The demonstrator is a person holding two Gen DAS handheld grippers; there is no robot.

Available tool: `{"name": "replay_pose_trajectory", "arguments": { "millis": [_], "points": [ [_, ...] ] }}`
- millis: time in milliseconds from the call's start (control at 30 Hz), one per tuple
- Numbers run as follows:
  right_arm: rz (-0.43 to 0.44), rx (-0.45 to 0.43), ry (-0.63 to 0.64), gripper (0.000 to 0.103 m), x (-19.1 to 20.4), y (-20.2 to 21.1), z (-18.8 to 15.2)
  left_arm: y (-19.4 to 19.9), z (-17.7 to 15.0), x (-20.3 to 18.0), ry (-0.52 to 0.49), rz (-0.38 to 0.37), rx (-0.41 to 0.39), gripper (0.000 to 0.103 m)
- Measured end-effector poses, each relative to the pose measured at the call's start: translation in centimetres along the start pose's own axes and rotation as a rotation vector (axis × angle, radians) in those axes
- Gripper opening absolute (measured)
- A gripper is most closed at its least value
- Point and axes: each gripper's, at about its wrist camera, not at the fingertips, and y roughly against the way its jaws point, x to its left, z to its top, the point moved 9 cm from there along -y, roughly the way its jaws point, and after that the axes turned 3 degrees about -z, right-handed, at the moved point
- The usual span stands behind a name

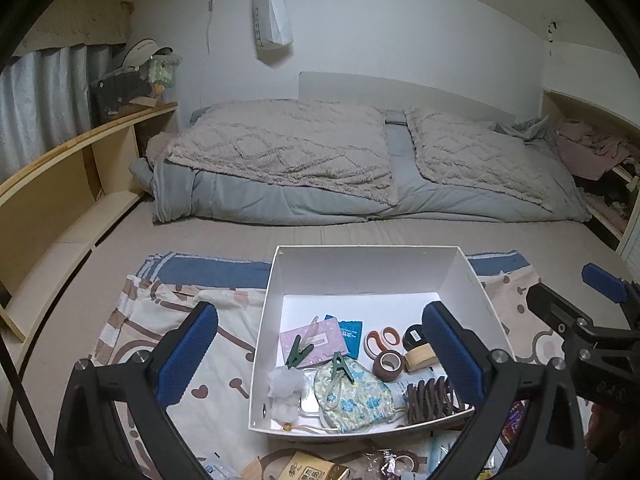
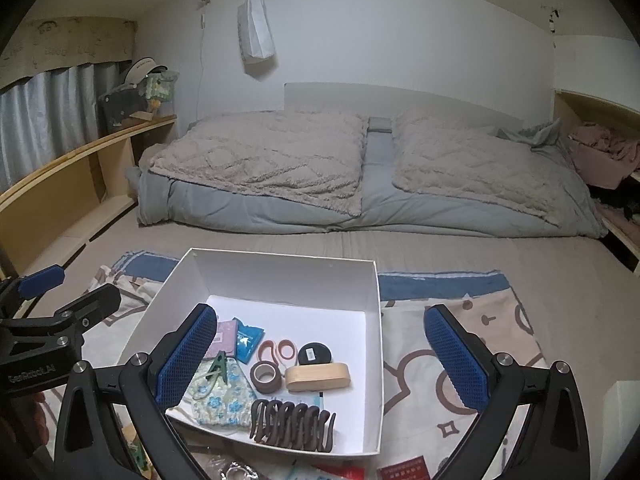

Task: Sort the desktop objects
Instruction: 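Raise both open grippers up and away from the white box, then move both grippers toward the scattered items on the bed cover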

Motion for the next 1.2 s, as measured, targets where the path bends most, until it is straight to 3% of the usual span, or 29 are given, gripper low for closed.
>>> {"name": "replay_pose_trajectory", "arguments": {
  "millis": [667, 933, 1200],
  "points": [
    [0.037, -0.076, 0.045, 0.103, 0.6, 8.9, 1.7, 10.4, 2.3, -2.2, -0.072, -0.063, -0.129, 0.103],
    [0.066, -0.107, 0.097, 0.103, 1.1, 12.2, 1.0, 13.4, 1.7, -1.3, -0.087, -0.076, -0.163, 0.103],
    [0.105, -0.122, 0.111, 0.103, 0.6, 14.3, -1.3, 16.6, 1.5, 0.0, -0.06, -0.084, -0.248, 0.103]
  ]
}}
